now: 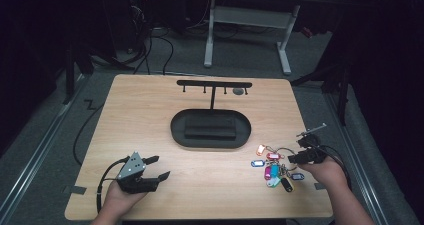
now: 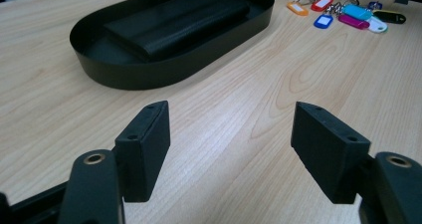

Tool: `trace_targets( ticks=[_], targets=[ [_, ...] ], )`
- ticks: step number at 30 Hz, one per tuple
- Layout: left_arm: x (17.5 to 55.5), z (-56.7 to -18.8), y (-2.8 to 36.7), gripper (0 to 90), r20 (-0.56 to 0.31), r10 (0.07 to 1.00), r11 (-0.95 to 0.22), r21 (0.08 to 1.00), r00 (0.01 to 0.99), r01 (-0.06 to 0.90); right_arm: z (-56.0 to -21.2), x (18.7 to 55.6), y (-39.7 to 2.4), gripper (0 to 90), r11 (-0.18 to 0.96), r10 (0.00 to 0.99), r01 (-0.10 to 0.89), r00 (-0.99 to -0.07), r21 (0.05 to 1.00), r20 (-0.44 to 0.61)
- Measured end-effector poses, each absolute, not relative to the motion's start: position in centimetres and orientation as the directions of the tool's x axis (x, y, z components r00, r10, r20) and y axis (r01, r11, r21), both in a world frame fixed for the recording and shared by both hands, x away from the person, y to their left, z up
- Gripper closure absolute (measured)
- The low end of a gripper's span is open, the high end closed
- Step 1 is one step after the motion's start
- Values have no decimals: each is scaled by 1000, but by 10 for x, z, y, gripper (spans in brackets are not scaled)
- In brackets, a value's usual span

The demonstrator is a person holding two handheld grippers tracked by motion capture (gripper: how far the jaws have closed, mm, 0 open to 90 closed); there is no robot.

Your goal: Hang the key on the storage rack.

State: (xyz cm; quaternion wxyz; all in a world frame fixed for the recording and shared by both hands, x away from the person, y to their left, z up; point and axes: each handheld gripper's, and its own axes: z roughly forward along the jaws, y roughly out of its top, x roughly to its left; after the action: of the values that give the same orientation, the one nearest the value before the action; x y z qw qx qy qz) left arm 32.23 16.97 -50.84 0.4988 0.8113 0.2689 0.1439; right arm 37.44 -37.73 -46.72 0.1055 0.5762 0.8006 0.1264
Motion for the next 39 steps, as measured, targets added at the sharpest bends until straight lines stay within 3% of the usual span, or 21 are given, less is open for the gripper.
trace_targets(
  ticks=[7, 15, 26, 39],
  targets=[
    [320, -508, 170, 350, -39, 576, -367, 881, 816, 300, -479, 405, -391, 616, 311, 948, 927, -317, 210, -5],
    [319, -511, 169, 354, -33, 574, -385, 871, 818, 306, -486, 420, -395, 665, 330, 942, 935, -334, 134, 13],
    [318, -512, 168, 355, -24, 568, -396, 868, 823, 299, -486, 436, -383, 848, 411, 911, 911, -411, 11, -8],
    [317, -512, 167, 357, -10, 556, -407, 869, 831, 283, -486, 447, -376, 849, 436, 899, 897, -438, -72, -16]
  ],
)
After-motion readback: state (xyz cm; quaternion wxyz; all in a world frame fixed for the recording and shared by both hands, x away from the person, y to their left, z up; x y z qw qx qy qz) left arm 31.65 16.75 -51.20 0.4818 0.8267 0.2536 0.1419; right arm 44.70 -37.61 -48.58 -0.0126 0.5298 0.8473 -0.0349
